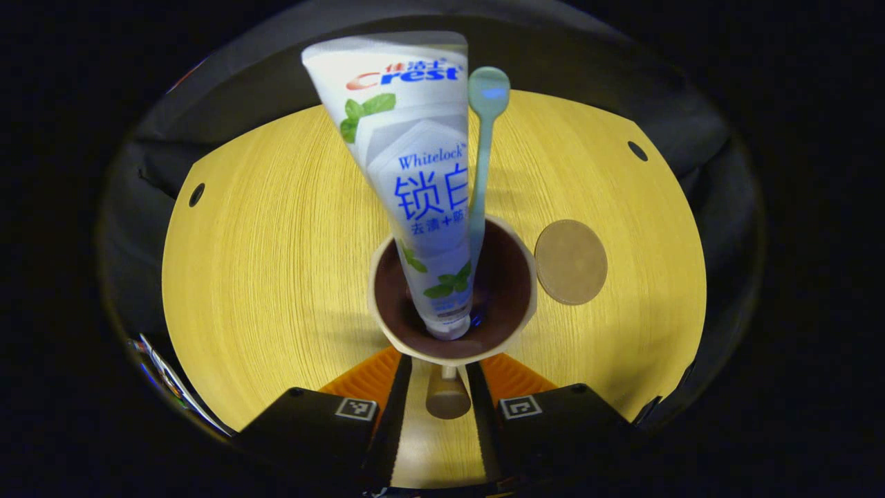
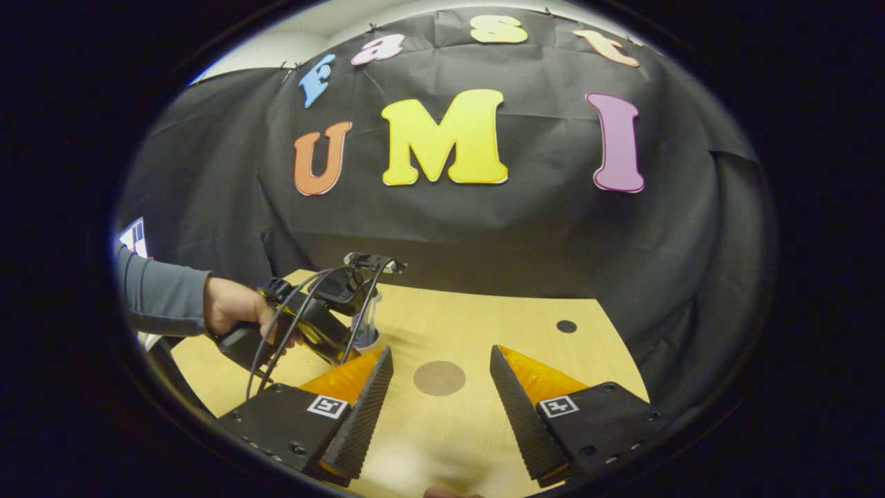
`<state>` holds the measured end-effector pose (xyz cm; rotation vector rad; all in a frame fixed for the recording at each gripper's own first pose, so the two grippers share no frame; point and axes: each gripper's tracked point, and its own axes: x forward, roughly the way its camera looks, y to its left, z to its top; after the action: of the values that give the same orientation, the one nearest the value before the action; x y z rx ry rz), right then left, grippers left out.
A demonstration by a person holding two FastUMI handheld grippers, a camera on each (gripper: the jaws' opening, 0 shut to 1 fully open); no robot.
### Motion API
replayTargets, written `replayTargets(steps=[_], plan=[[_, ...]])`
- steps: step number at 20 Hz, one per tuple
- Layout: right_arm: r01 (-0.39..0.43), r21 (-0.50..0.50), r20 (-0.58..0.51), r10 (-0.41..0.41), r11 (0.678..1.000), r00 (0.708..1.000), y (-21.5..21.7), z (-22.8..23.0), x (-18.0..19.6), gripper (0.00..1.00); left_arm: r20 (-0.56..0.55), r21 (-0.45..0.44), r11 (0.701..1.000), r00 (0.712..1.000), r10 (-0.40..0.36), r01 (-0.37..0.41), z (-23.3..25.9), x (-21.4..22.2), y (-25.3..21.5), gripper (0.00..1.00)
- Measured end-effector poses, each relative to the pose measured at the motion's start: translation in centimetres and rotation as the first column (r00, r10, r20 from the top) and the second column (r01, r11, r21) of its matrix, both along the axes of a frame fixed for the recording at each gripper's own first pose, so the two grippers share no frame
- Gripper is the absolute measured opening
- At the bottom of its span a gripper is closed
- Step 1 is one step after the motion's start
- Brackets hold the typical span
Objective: Put the toothbrush and toothpaste on the desktop into the cup, then pick up the cup and place it on the coaster on the desktop.
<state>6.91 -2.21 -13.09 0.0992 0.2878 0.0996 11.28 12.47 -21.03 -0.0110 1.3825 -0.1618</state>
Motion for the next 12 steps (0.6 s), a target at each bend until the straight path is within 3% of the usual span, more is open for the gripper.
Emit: replayTargets(steps=[1,3,12], plan=[[0.006,0.002,0.0,-0.006,1.0,1.0,-0.3,0.0,0.0,0.85,-0.009,0.007,1.0,1.0,0.004,-0.004,-1.2,-1.0,0.0,0.39],[0.013,0.006,0.0,-0.013,1.0,1.0,-0.6,-0.1,0.0,0.85,-0.015,0.009,1.0,1.0,-0.004,0.004,-0.6,-0.7,-0.2,0.3],[0.029,0.002,-0.002,-0.029,1.0,1.0,-1.1,0.1,-0.3,0.85,0.032,-0.022,1.0,0.999,-0.002,0.003,-0.1,-0.1,-0.4,0.24]])
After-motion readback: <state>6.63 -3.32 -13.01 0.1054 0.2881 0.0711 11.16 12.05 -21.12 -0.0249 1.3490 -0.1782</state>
